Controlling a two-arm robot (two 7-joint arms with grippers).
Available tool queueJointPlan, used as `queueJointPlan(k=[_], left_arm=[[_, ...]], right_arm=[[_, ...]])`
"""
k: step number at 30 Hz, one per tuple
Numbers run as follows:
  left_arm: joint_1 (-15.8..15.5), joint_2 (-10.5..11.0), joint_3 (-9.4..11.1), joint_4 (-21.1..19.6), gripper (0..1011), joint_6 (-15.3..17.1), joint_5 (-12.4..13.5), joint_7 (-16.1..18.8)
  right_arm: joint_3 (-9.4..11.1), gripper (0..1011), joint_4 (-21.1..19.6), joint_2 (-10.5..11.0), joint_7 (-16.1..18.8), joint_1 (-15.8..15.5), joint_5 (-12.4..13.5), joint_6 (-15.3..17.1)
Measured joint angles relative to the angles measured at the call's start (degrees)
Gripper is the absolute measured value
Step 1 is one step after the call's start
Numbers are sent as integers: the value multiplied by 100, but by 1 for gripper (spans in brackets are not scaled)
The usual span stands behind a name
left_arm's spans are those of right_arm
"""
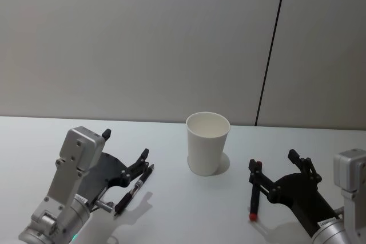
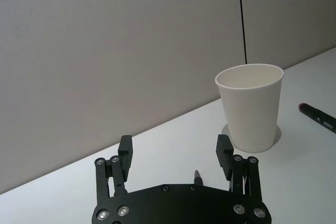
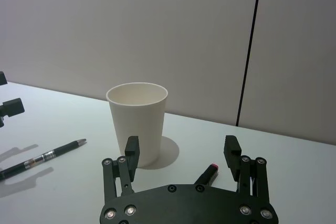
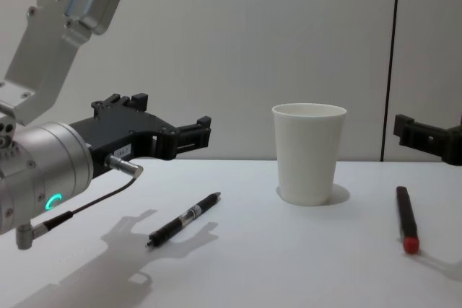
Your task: Place the pen into the pen holder.
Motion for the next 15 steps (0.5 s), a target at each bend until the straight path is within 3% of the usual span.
queueJointPlan(k=[15], left_arm=[[0,0,0,0,1000,0,0,0]], right_arm=[[0,1001,0,0,0,0,0,0]])
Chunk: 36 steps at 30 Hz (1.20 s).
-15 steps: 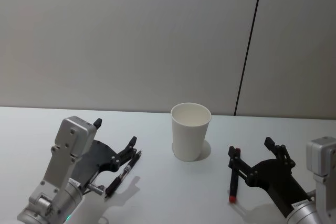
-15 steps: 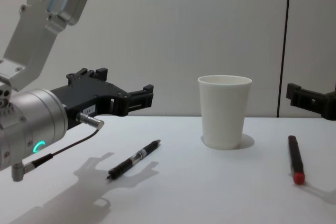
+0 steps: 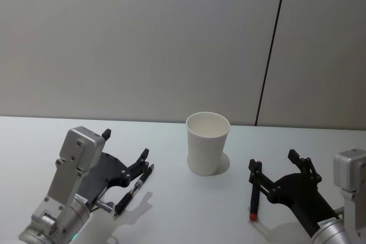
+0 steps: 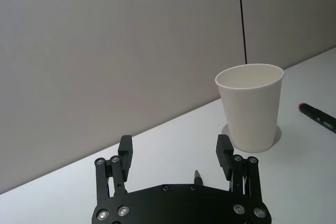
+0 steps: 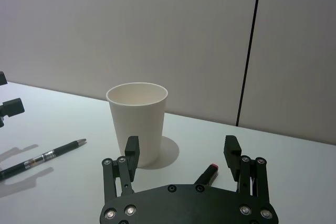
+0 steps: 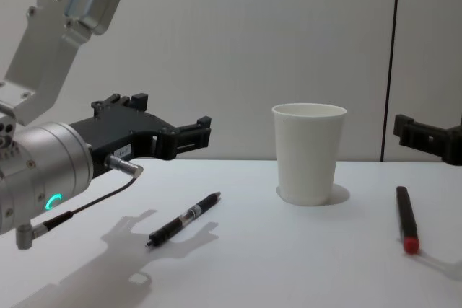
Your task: Place the pen into the pen holder.
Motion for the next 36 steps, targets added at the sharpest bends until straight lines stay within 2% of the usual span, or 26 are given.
queueJointPlan(k=[21,36], left_arm=[[0,0,0,0,1000,0,0,0],[0,0,0,0,1000,0,0,0]], right_arm=[[2,1001,0,2,12,4,-5,24],[105,1001,-244,107,79,-173,33,514]])
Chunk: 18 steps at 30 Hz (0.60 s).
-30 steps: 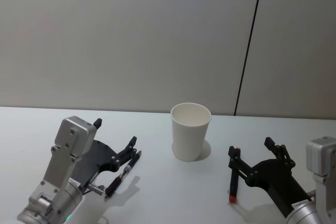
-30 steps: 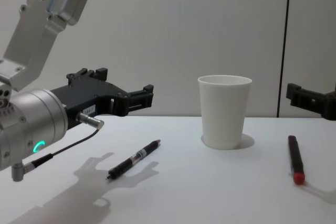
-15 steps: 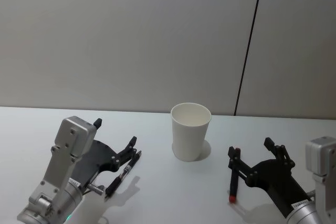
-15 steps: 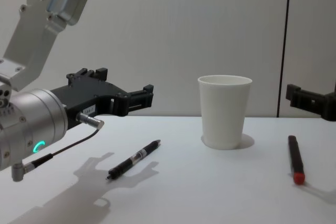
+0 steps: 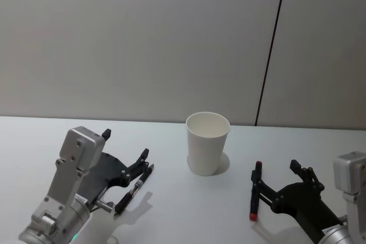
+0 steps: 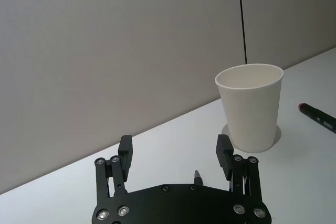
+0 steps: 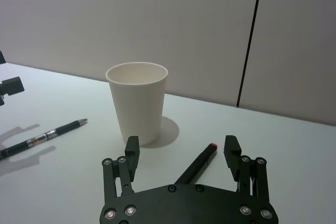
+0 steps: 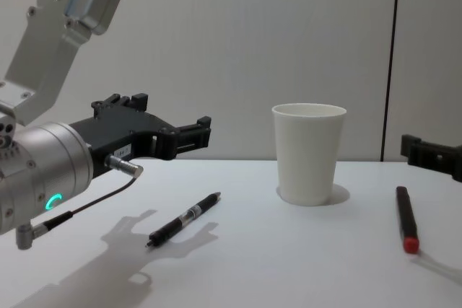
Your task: Place the pen into the pen holder.
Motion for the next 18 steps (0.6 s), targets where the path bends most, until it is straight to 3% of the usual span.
queueJointPlan(k=[11,18], left_arm=[[0,0,0,0,1000,0,0,0],[0,0,0,0,1000,0,1,0]], right_arm=[[98,1001,-184,-141,-231,-50,87,629],[97,1001,-147,-395,-523,199,98,1187]])
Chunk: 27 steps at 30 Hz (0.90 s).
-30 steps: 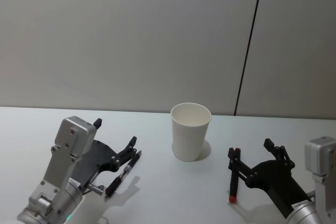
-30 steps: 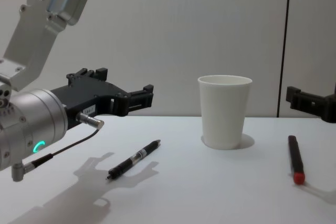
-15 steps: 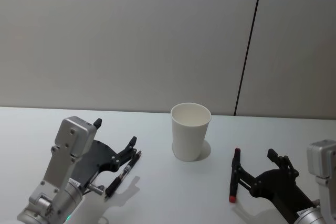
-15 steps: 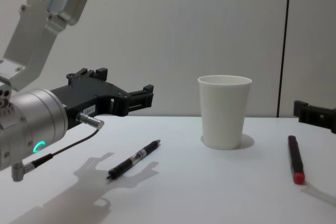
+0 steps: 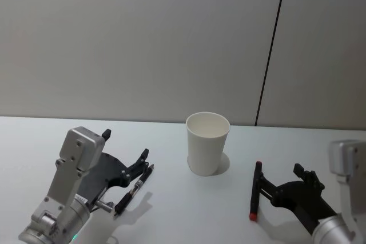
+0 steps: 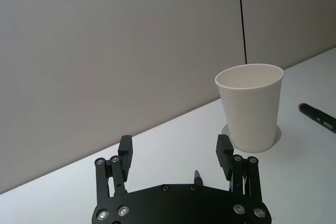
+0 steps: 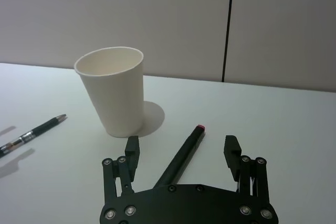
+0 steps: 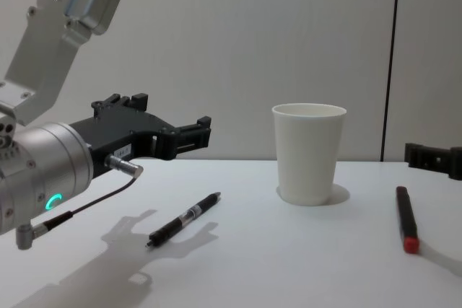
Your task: Place the pen into the pen holder.
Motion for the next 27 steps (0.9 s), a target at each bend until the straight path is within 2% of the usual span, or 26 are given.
queueJointPlan(k=[15,27], left_arm=[[0,0,0,0,1000,0,-1,0],[0,0,0,0,1000,0,-1,0]], right_arm=[[-181,1001,400,-447,-536,631,-206,930],[-289,1001,772,-750,-847,974,-362,1415]])
